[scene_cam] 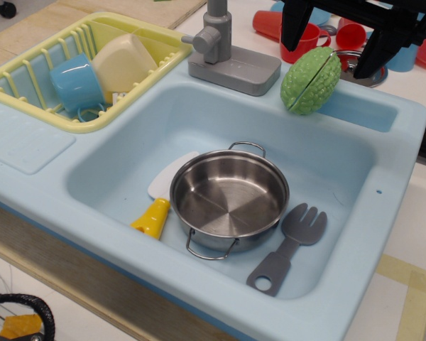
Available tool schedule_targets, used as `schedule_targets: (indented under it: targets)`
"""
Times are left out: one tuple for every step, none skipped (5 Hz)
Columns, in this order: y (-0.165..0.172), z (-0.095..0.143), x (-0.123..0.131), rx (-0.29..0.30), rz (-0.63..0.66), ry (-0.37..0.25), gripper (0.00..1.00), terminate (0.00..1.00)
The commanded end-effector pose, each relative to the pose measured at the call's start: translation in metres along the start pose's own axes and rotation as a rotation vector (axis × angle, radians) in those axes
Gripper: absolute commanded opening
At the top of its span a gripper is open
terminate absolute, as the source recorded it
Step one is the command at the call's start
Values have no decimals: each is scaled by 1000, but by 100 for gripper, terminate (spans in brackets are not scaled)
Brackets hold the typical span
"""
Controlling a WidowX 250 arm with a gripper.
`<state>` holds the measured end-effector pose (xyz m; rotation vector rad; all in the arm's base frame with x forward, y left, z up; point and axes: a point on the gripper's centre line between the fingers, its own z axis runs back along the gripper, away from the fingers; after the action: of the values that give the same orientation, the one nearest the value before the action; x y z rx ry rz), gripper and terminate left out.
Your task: Put green squash into pot or pan
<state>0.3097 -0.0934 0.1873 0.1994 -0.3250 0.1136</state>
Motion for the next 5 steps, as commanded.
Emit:
schedule_targets:
  targets:
    - [0,0,0,0,0,0,100,0]
    - [1,-3,17,10,-36,4,100,0]
    - [2,-5,31,20,-63,0,100,0]
    - [3,-15,43,4,-87,21,100,0]
    - [4,-28,46,-28,-89,32,100,0]
